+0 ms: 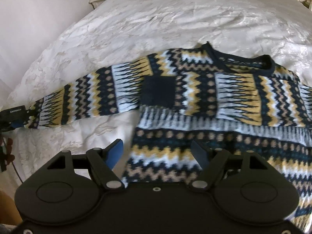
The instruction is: Fold small clothes
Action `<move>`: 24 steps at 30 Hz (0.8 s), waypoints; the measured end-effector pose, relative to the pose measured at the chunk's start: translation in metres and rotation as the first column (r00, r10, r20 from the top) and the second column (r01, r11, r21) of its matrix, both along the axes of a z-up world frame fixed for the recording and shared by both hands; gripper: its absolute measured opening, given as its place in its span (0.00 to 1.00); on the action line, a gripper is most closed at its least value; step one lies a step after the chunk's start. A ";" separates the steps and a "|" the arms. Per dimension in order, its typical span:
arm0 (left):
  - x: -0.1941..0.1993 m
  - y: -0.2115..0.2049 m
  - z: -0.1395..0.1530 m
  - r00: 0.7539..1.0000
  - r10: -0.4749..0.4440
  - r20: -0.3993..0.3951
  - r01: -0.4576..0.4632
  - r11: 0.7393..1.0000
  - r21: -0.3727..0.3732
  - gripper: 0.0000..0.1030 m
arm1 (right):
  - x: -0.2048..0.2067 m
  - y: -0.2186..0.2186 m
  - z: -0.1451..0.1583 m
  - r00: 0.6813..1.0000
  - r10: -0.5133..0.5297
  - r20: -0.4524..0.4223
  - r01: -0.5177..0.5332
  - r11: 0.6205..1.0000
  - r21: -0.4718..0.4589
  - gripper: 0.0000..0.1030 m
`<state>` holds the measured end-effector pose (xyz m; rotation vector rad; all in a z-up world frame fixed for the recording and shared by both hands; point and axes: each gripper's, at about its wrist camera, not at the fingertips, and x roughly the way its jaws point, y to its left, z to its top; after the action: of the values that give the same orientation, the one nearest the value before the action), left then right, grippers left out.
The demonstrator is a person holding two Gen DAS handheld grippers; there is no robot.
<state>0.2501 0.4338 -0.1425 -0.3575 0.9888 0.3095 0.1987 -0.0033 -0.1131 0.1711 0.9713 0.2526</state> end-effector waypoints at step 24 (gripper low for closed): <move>0.002 -0.026 0.071 0.981 -0.019 0.194 0.024 0.999 -0.024 0.08 | -0.006 0.006 0.000 1.000 0.006 -0.027 -0.006 1.000 -0.008 0.77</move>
<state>0.2525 0.4077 -0.0711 -0.3927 0.8054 0.2378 0.1927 0.0025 -0.1130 0.1644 0.9992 0.2525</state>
